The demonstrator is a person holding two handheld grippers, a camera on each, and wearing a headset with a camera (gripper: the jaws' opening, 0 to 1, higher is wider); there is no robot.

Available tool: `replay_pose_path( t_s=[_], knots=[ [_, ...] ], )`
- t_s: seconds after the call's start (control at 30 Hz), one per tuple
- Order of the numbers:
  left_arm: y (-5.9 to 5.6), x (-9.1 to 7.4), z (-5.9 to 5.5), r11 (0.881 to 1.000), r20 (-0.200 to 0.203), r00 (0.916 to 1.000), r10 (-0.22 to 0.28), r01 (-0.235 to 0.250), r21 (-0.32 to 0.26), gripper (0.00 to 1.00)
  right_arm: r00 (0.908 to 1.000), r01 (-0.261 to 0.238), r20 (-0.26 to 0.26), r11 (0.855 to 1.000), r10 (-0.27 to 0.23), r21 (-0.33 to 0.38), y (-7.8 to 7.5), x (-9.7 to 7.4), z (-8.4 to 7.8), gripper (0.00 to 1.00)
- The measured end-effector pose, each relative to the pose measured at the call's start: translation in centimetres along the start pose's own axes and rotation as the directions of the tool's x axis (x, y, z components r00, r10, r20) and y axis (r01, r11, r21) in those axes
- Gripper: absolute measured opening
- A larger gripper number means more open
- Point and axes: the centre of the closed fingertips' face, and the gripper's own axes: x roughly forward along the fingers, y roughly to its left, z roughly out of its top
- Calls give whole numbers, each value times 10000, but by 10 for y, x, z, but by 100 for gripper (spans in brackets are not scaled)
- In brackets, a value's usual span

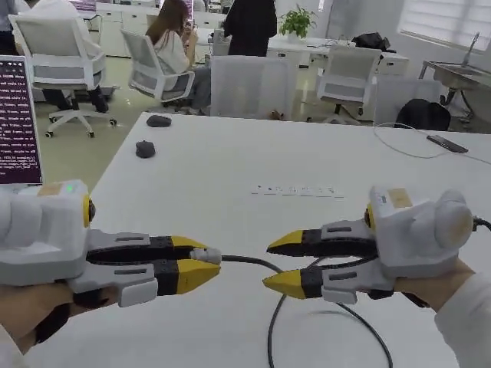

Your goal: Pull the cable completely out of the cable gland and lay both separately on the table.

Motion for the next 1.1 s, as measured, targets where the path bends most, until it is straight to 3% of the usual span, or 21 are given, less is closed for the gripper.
replay_pose_path(
  t_s=[0.17,0.37,0.43,0.83,1.1],
  knots=[
    [5,4,5,9996,141,9997,204,-202,-174,16,9965,-697,424,9965,717,-450,6,5,19,24],
    [2,12,8,9999,62,10000,64,-63,-119,16,9940,-961,444,9925,997,-757,2,9,21,15],
    [1,16,8,9999,53,10000,22,-21,-117,16,9897,-1409,86,9821,1431,-1250,7,9,15,8],
    [4,24,5,9993,-135,9999,-11,6,-362,16,9889,-1438,225,9839,1470,-1065,3,5,7,5],
    [10,17,6,9988,-138,9997,203,-209,-443,16,9896,-1407,184,9861,1429,-887,-4,5,0,5]
  ],
)
